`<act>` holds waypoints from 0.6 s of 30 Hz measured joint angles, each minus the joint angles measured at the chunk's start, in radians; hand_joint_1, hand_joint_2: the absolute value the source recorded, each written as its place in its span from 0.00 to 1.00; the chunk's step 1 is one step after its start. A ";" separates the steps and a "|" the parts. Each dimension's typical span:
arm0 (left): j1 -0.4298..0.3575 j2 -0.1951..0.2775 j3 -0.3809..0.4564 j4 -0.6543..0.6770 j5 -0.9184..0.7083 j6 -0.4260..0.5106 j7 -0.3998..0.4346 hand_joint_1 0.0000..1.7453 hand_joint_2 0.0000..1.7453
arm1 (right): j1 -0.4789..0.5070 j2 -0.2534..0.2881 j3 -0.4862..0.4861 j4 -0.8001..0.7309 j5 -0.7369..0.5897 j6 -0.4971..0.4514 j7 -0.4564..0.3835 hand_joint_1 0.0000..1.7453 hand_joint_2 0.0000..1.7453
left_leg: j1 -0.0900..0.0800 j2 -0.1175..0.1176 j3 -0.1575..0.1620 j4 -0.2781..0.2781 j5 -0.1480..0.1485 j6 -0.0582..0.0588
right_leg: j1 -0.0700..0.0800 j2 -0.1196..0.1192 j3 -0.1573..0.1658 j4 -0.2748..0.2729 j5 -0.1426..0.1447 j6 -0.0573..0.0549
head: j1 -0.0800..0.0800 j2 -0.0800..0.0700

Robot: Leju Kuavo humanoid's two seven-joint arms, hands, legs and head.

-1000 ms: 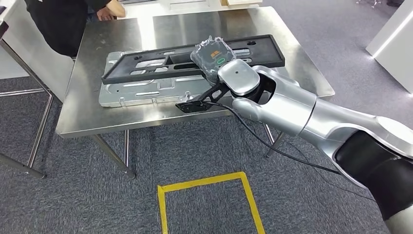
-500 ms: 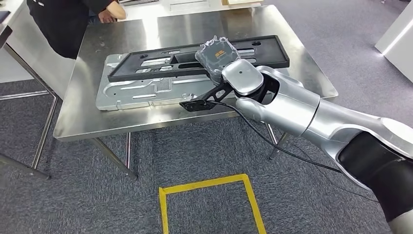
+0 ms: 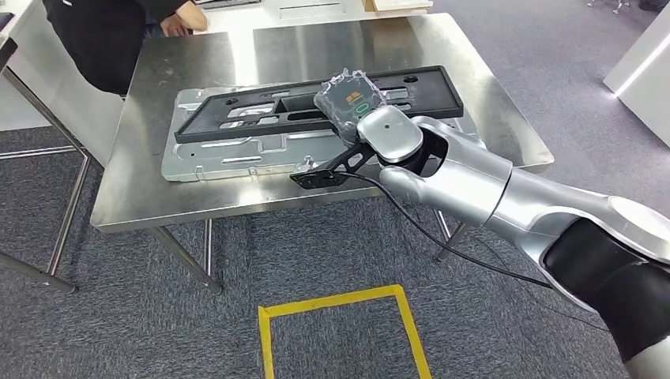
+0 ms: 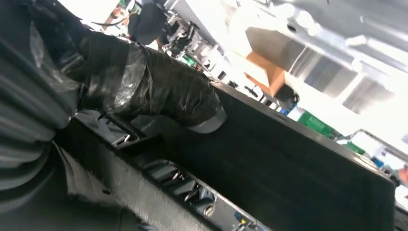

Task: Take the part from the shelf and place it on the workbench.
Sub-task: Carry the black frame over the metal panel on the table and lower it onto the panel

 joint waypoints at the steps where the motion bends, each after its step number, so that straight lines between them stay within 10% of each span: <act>1: 0.000 0.000 0.000 0.000 -0.001 0.001 0.001 0.00 1.00 | 0.000 0.000 0.000 0.001 0.001 0.000 0.000 1.00 1.00 | 0.001 0.001 0.004 -0.003 -0.001 0.005 | 0.000 -0.001 -0.027 0.052 -0.024 0.002 | 0.001 0.000; 3: -0.002 0.001 0.000 0.000 -0.004 0.002 0.002 0.00 1.00 | 0.004 0.000 0.000 0.003 0.002 0.000 -0.002 1.00 1.00 | 0.001 0.002 0.008 -0.002 -0.005 0.012 | 0.000 -0.001 -0.102 0.187 -0.073 0.005 | 0.002 0.000; 5: -0.004 0.001 0.000 0.000 -0.008 0.003 0.002 0.00 1.00 | 0.013 0.000 0.001 0.004 0.003 0.001 -0.004 1.00 1.00 | 0.001 0.000 0.012 0.002 -0.012 0.014 | -0.001 -0.001 -0.142 0.236 -0.063 0.007 | 0.002 0.000; 9: -0.004 0.002 0.000 0.000 -0.010 0.002 0.002 0.00 1.00 | 0.012 0.000 0.001 0.008 0.004 0.001 -0.004 1.00 1.00 | -0.001 -0.006 0.019 0.026 -0.041 0.000 | 0.000 -0.003 -0.054 0.018 0.058 0.000 | 0.001 0.000; 14: -0.005 0.001 0.000 0.000 -0.011 0.003 0.002 0.00 1.00 | 0.011 0.001 0.001 0.013 0.006 0.000 -0.004 1.00 1.00 | -0.002 -0.005 0.014 0.040 -0.059 -0.023 | 0.003 0.000 -0.032 -0.021 0.054 -0.025 | 0.000 0.000; 18: -0.007 0.002 0.000 0.000 -0.014 0.003 0.003 0.00 1.00 | 0.013 0.002 0.002 0.016 0.010 0.000 -0.006 1.00 1.00 | 0.002 -0.001 -0.091 0.243 -0.141 -0.040 | 0.000 0.001 -0.015 -0.027 0.045 -0.041 | -0.004 0.000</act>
